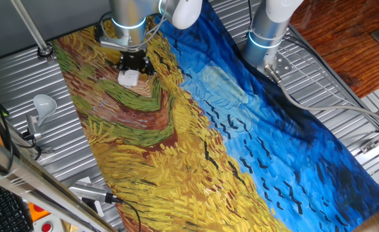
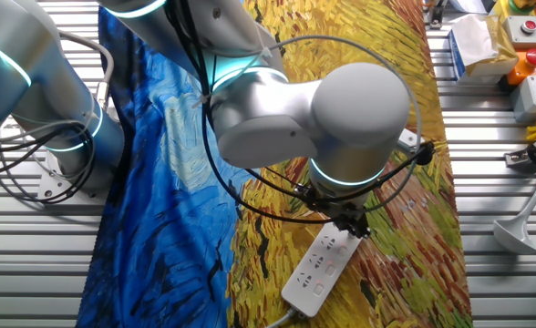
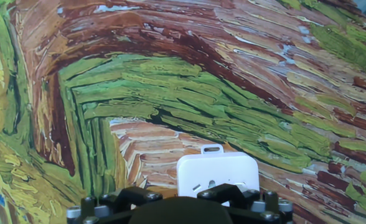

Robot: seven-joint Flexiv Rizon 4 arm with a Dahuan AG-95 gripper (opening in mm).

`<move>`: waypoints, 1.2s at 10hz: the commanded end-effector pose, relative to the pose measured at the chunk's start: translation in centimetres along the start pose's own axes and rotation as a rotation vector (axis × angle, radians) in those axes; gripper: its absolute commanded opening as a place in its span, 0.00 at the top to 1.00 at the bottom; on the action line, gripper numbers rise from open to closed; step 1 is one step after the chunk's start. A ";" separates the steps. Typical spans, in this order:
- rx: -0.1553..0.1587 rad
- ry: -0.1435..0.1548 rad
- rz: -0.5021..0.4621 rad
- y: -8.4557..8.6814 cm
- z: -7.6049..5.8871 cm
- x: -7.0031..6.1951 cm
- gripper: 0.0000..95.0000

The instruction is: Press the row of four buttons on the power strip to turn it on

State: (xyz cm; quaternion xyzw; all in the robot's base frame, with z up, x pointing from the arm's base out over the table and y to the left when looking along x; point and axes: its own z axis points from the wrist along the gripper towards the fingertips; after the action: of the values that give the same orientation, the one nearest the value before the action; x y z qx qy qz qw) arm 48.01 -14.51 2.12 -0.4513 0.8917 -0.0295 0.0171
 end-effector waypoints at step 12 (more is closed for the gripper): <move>-0.002 0.006 0.007 -0.1 -1.0 -0.2 0.20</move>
State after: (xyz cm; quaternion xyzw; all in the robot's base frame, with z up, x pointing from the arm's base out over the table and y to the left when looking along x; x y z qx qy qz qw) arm 48.19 -14.30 2.99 -0.4486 0.8932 -0.0288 0.0132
